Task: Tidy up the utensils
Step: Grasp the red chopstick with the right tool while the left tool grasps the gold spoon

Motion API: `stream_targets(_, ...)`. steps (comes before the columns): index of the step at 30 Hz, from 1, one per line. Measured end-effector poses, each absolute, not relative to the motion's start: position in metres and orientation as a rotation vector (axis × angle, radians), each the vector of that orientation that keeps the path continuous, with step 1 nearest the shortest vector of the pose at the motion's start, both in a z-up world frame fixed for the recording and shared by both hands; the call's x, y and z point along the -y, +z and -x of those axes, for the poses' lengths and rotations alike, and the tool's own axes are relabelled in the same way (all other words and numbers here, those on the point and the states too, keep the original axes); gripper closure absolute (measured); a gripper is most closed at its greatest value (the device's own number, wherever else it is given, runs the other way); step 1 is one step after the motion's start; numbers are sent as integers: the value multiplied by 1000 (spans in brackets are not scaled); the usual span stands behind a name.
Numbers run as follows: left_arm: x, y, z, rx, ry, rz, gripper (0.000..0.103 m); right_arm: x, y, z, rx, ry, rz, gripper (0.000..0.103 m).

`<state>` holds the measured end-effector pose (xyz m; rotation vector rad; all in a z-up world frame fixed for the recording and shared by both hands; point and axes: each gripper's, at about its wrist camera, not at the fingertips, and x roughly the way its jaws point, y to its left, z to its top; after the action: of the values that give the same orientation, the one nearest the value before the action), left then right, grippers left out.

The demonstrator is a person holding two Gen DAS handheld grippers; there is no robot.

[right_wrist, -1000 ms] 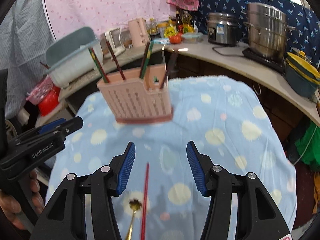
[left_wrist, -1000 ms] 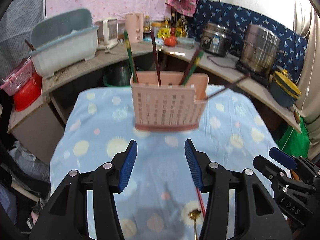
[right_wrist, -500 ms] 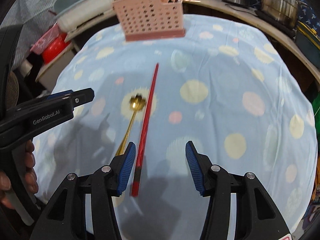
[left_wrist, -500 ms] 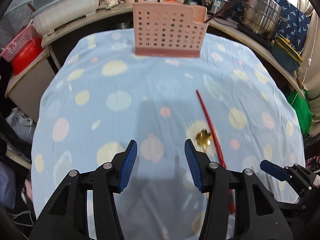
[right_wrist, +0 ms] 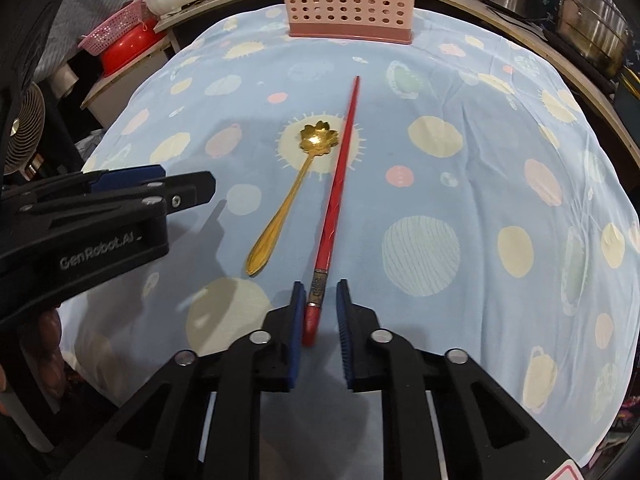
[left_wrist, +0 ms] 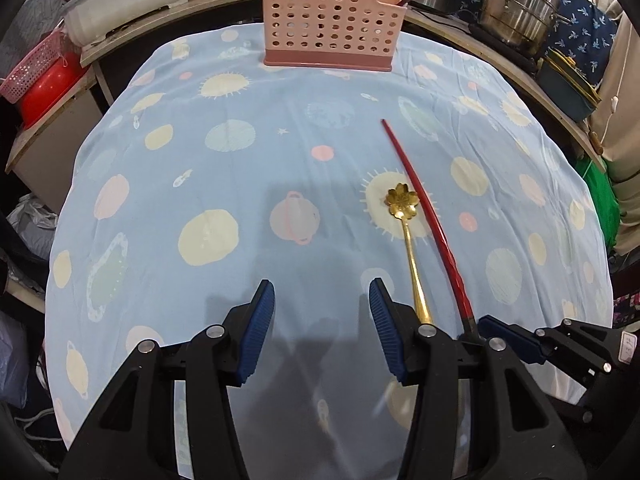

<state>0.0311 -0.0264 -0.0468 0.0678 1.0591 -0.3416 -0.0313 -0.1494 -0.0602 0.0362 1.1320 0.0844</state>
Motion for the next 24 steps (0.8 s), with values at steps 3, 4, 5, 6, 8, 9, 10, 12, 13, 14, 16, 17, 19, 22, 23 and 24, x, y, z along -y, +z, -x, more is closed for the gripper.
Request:
stream_targets(3,34,-47,-27,-1058,-376,-85,56,159,-61,30,-1128,56,-74,96)
stream_targets(4,38,-47,-25,-1058,-389,-94,56,164,-60,30,-1125,42,-86,96)
stream_targets(5,40,-48,-23,-1059,-398,-100,56,166,-61,30,-1124,34,-93,96)
stream_targets(6,43,-49,-22,-1063,-410,-106,56,170,-61,31,-1123,25,-105,96)
stream_targets(8,51,-52,-18,-1076,-436,-122,56,174,-61,31,-1120,12,-117,96)
stream_targets(9,54,-54,-18,-1082,-446,-128,56,176,-60,31,-1119,4,-122,96)
stream_targets(10,58,-56,-17,-1088,-455,-137,56,178,-60,31,-1118,-1,-126,96)
stream_targets(12,62,-61,-17,-1104,-464,-141,56,180,-61,32,-1118,-6,-132,96)
stream_targets(13,63,-64,-17,-1112,-466,-139,56,180,-61,32,-1119,-6,-133,96)
stream_targets(14,63,-64,-17,-1110,-466,-140,56,179,-61,32,-1120,-5,-132,96)
stream_targets(16,64,-64,-18,-1109,-470,-139,57,179,-61,31,-1120,-3,-129,96)
stream_targets(17,64,-64,-17,-1109,-471,-138,58,178,-61,30,-1121,-1,-128,96)
stream_targets(19,65,-64,-16,-1106,-479,-142,60,179,-62,30,-1121,1,-127,96)
stream_targets(22,64,-64,-15,-1105,-490,-130,73,179,-62,30,-1121,2,-131,96)
stream_targets(23,62,-64,-15,-1106,-490,-113,78,180,-62,30,-1121,3,-133,96)
stream_targets(24,60,-65,-15,-1106,-491,-100,81,180,-62,30,-1120,3,-134,96)
